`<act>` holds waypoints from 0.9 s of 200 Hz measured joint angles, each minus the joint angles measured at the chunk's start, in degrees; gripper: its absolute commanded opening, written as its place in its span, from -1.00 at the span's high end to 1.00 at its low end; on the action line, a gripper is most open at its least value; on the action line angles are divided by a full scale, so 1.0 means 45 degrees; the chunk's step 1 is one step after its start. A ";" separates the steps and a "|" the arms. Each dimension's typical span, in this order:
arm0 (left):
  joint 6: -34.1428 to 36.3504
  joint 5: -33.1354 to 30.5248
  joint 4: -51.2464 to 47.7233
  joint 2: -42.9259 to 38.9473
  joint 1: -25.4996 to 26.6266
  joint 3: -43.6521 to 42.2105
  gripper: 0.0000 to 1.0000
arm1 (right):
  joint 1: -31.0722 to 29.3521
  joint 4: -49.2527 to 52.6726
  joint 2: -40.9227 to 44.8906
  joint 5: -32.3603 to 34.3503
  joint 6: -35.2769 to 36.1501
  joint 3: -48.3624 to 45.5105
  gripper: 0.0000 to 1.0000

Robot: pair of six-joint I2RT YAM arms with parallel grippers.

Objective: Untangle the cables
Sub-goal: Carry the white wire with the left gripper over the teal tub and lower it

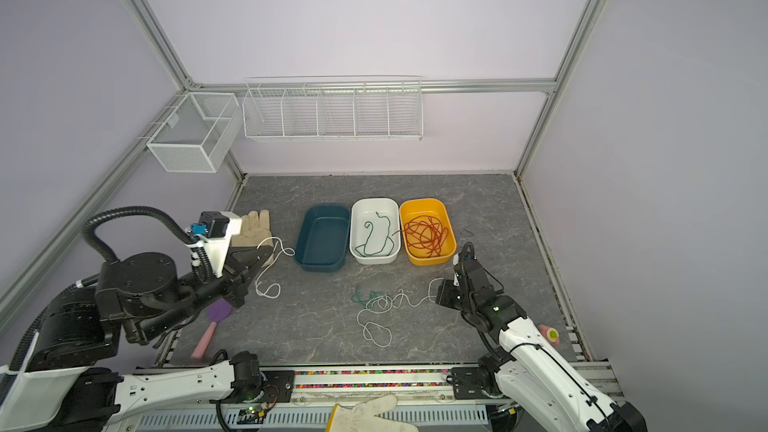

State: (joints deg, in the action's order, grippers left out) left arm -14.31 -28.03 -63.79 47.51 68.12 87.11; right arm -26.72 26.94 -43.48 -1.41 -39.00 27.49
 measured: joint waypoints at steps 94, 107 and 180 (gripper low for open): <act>0.0952 0.5625 0.3740 0.1583 -0.7796 -0.3245 1.00 | -0.0005 0.1598 0.1564 -0.0374 0.0486 0.1331 0.88; 0.0947 0.6042 0.4444 0.1870 -0.8174 -0.3798 1.00 | -0.0010 0.1831 0.1666 -0.0447 0.0563 0.1574 0.88; 0.0962 0.7208 0.7475 0.4017 -0.9034 -0.5071 1.00 | -0.0301 0.2419 0.2069 -0.0806 0.0767 0.2647 0.88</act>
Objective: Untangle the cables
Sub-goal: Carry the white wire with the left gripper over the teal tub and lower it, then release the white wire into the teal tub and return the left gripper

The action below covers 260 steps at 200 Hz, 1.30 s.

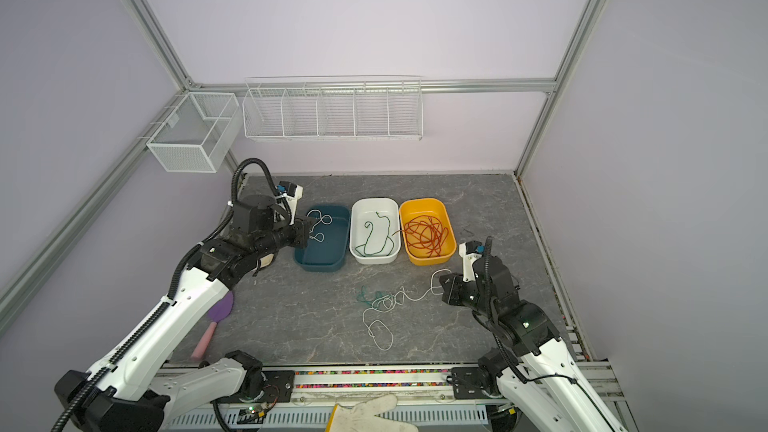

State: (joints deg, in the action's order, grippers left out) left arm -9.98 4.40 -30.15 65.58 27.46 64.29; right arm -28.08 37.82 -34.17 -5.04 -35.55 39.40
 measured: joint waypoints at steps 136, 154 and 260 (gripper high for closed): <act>-0.0112 0.1778 0.0588 0.5765 -0.2045 0.0296 0.55 | -0.0714 0.0593 0.0403 0.0063 0.0000 0.0563 0.88; -0.0253 0.2055 0.0389 0.5799 -0.2025 0.0301 0.14 | -0.0753 0.0709 0.0427 0.0121 0.0000 0.0685 0.88; -0.1375 0.2739 -0.0418 0.1229 -0.1569 -0.0413 -0.59 | -0.0826 0.0913 0.0418 0.0107 0.0194 0.0855 0.88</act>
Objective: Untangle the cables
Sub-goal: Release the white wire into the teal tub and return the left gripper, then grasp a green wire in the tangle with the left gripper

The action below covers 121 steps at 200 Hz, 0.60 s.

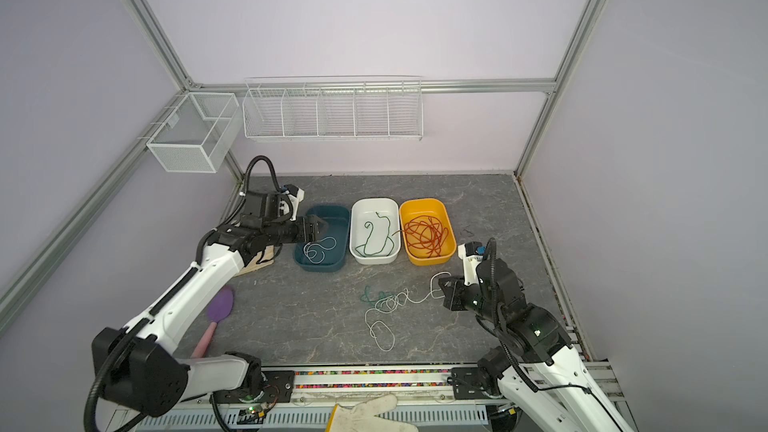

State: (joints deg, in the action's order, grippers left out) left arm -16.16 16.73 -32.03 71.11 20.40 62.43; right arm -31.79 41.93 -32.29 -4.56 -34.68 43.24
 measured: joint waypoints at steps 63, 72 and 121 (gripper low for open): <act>-0.1914 -0.1069 -0.0112 -0.1977 0.4153 -0.2506 -0.72 | -0.0044 -0.0189 -0.0243 -0.0102 0.0005 0.0000 0.88; -0.2191 -0.1384 -0.0112 -0.1977 0.4765 -0.2720 -0.76 | -0.0044 -0.0204 -0.0243 -0.0112 0.0005 0.0000 0.88; -0.3230 -0.3002 0.0000 -0.1209 0.7135 -0.2924 -0.90 | -0.0068 -0.0243 -0.0238 -0.0151 0.0005 -0.0015 0.88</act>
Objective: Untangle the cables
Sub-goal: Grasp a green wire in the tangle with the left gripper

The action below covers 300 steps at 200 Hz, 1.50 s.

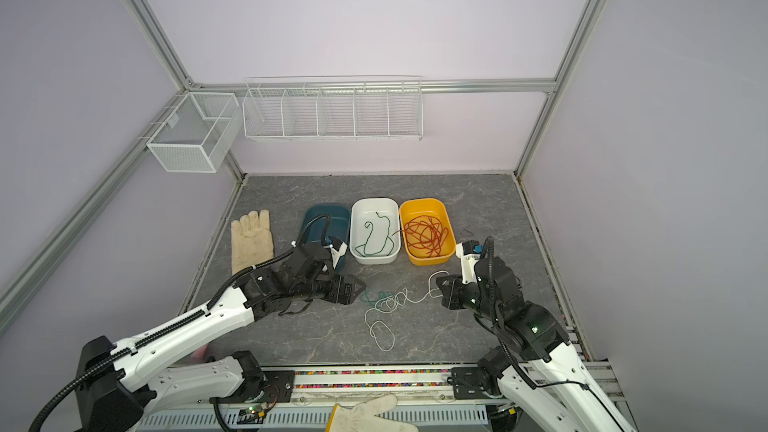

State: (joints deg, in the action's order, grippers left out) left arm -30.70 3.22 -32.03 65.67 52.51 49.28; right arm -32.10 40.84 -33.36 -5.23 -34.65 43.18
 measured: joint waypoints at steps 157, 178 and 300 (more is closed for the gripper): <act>-0.0631 -0.2492 0.0933 0.5008 0.1171 0.0675 -0.58 | -0.0010 -0.0078 0.0199 0.0005 0.0000 -0.0384 0.88; -0.0656 -0.2574 0.1035 0.5377 0.1171 0.0748 -0.27 | -0.0015 -0.0097 0.0199 0.0005 0.0000 -0.0389 0.88; -0.0087 -0.3026 0.0816 0.6227 0.1171 0.1452 1.00 | -0.0015 -0.0107 0.0306 0.0005 0.0039 -0.0515 0.88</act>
State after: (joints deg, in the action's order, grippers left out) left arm -31.09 -10.39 -28.36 93.69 57.78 55.81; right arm -32.16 40.36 -31.99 -5.21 -34.48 40.86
